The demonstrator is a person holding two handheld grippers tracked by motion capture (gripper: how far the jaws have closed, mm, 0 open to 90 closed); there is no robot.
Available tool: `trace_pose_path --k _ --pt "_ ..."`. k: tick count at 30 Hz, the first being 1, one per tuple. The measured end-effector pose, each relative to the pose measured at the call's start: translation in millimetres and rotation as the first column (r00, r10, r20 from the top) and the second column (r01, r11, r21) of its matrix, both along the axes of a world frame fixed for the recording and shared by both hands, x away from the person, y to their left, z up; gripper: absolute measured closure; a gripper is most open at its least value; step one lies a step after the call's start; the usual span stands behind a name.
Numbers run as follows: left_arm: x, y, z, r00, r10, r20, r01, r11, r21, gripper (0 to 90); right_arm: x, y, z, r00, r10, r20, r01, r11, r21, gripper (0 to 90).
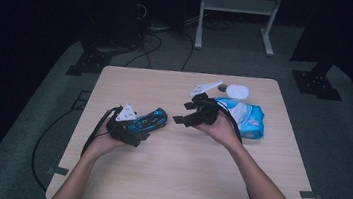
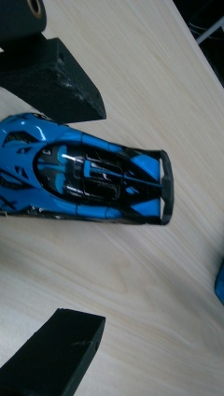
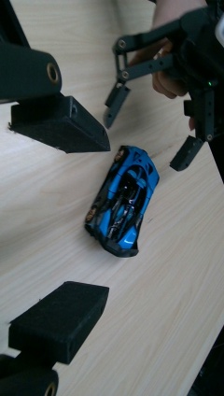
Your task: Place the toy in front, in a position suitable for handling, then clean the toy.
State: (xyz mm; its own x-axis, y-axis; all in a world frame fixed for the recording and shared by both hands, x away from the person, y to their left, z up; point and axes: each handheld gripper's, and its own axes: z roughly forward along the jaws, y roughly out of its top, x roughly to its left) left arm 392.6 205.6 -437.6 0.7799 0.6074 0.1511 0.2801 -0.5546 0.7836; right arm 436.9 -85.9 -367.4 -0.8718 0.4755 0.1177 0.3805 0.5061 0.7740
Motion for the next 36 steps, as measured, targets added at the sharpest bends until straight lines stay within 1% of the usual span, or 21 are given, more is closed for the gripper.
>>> trace_pose_path --k 1,3,5,6,7,11,13,15,18,19,20,21,23,25,26,27,29,31,33,34,36 --pt "1.6 2.2 -0.8 1.0000 0.002 0.001 -0.002 0.9999 0.010 2.6 4.2 4.4 -1.7 1.0000 0.002 -0.005 -0.002 1.0000 -0.002 24.2" --pt "4.2 5.2 -2.6 0.9998 0.019 -0.005 -0.019 0.9998 -0.004 2.6 11.1 12.7 -5.9 0.9999 -0.002 -0.016 0.002 1.0000 -0.002 24.2" --pt "6.2 8.2 -3.8 0.9996 0.027 -0.003 -0.027 0.9995 -0.019 2.7 17.5 20.1 -10.9 0.9994 -0.004 -0.033 0.004 1.0000 -0.001 24.2" --pt "6.9 9.8 -3.9 0.9996 0.030 -0.003 -0.030 0.9995 -0.014 2.7 20.0 23.0 -13.3 0.9994 -0.009 -0.035 0.009 1.0000 0.000 24.3" --pt "7.6 10.3 -4.8 0.9993 0.037 -0.002 -0.037 0.9991 -0.021 2.7 22.1 25.6 -15.8 0.9993 -0.010 -0.036 0.010 0.9999 0.003 24.3" --pt "10.6 11.6 -8.9 0.9987 0.048 -0.018 -0.048 0.9989 -0.002 2.7 28.3 33.1 -25.9 0.9983 -0.023 -0.053 0.024 0.9996 0.017 24.2" --pt "11.8 10.3 -12.1 0.9987 0.050 -0.011 -0.050 0.9986 0.017 2.7 31.5 36.1 -32.5 0.9965 -0.035 -0.075 0.038 0.9989 0.028 24.2" --pt "13.3 10.5 -14.1 0.9988 0.048 -0.007 -0.048 0.9983 0.033 2.7 35.9 40.0 -39.8 0.9964 -0.041 -0.074 0.042 0.9989 0.019 24.2" --pt "16.9 10.0 -17.3 0.9977 0.066 0.013 -0.067 0.9973 0.031 2.7 41.5 45.4 -48.1 0.9947 -0.063 -0.081 0.064 0.9979 0.008 24.3" --pt "18.1 10.5 -18.4 0.9975 0.069 0.015 -0.069 0.9972 0.028 2.7 43.3 46.9 -50.7 0.9929 -0.071 -0.095 0.073 0.9972 0.014 24.8" --pt "19.3 11.9 -19.1 0.9977 0.067 0.007 -0.067 0.9970 0.037 2.7 45.4 47.8 -53.4 0.9921 -0.078 -0.098 0.081 0.9965 0.022 25.0" --pt "20.3 12.3 -20.8 0.9973 0.074 -0.004 -0.074 0.9968 0.032 2.7 47.2 49.0 -56.0 0.9909 -0.088 -0.102 0.091 0.9956 0.025 25.2" --pt "22.5 13.2 -25.2 0.9965 0.077 -0.034 -0.075 0.9962 0.045 2.7 51.5 52.6 -62.3 0.9885 -0.103 -0.110 0.105 0.9944 0.009 26.2" --pt "24.8 13.6 -29.7 0.9958 0.076 -0.052 -0.073 0.9953 0.063 3.8 56.3 55.2 -69.6 0.9859 -0.112 -0.125 0.112 0.9937 -0.005 26.4" --pt "26.3 14.2 -31.4 0.9959 0.068 -0.059 -0.064 0.9957 0.066 5.6 58.4 56.0 -72.8 0.9845 -0.118 -0.130 0.117 0.9931 -0.012 28.0" --pt "27.4 14.0 -33.0 0.9951 0.072 -0.067 -0.068 0.9959 0.059 5.8 59.7 56.5 -75.5 0.9829 -0.120 -0.140 0.120 0.9927 -0.007 31.5" --pt "29.9 13.3 -36.2 0.9954 0.058 -0.075 -0.055 0.9971 0.053 9.0 61.6 57.0 -80.5 0.9779 -0.126 -0.166 0.128 0.9918 -0.003 33.2" --pt "31.1 12.3 -38.2 0.9962 0.053 -0.068 -0.049 0.9971 0.058 12.4 63.3 56.9 -85.5 0.9759 -0.124 -0.180 0.123 0.9923 -0.013 40.0" --pt "31.4 12.4 -38.9 0.9964 0.045 -0.072 -0.040 0.9970 0.067 14.1 65.1 56.5 -89.4 0.9724 -0.130 -0.194 0.128 0.9915 -0.024 45.8" --pt "31.9 13.4 -38.8 0.9962 0.040 -0.078 -0.034 0.9973 0.065 14.7 65.9 56.2 -90.9 0.9709 -0.128 -0.203 0.129 0.9916 -0.009 50.3" --pt "32.8 14.3 -39.5 0.9962 0.036 -0.080 -0.032 0.9983 0.049 17.6 66.9 56.4 -93.4 0.9659 -0.124 -0.227 0.131 0.9912 0.016 55.0"
